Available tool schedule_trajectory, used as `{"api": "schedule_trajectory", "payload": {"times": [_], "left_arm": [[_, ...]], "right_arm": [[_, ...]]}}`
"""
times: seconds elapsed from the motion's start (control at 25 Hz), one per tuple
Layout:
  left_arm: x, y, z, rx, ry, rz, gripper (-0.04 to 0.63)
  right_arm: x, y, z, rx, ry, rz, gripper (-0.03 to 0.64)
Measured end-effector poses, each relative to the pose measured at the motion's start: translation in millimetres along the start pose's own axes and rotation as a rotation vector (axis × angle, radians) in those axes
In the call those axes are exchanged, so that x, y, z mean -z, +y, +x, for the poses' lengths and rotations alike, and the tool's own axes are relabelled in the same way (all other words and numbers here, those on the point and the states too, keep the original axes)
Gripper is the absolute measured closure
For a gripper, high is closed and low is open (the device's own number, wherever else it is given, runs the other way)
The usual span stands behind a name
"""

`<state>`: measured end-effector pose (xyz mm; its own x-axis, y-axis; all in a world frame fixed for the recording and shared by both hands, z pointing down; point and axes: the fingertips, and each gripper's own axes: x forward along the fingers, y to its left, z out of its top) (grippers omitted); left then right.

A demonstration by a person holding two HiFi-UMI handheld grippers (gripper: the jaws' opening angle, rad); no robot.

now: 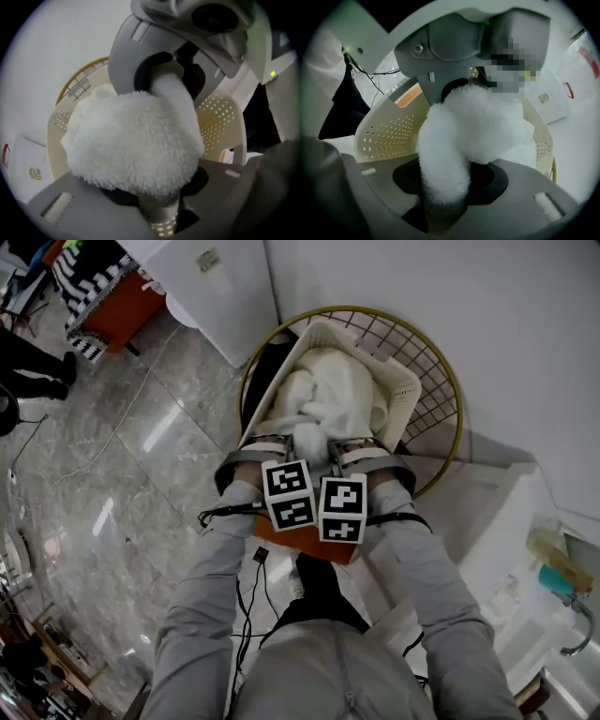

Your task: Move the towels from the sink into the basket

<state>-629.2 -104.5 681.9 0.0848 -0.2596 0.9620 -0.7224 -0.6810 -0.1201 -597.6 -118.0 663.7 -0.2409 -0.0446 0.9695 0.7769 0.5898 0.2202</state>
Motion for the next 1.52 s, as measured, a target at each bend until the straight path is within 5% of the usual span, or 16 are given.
{"api": "schedule_trajectory", "payload": {"times": [0.16, 0.52, 0.76, 1.0, 1.52], "left_arm": [[3, -11, 11, 0.080, 0.032, 0.021, 0.311], [4, -21, 1, 0.130, 0.046, 0.026, 0.202], [13, -15, -25, 0.069, 0.051, -0.012, 0.190], [16, -12, -57, -0.014, -0.009, -0.082, 0.189], [-5, -25, -179, -0.358, -0.386, -0.402, 0.187]], "right_arm": [[1, 9, 14, -0.055, -0.005, -0.004, 0.411], [0, 11, 6, -0.065, -0.034, 0.014, 0.359], [1, 10, -15, -0.044, -0.059, 0.076, 0.331], [1, -6, -56, 0.069, -0.120, 0.186, 0.328], [-18, -29, -195, 0.443, -0.571, 0.734, 0.330]]}}
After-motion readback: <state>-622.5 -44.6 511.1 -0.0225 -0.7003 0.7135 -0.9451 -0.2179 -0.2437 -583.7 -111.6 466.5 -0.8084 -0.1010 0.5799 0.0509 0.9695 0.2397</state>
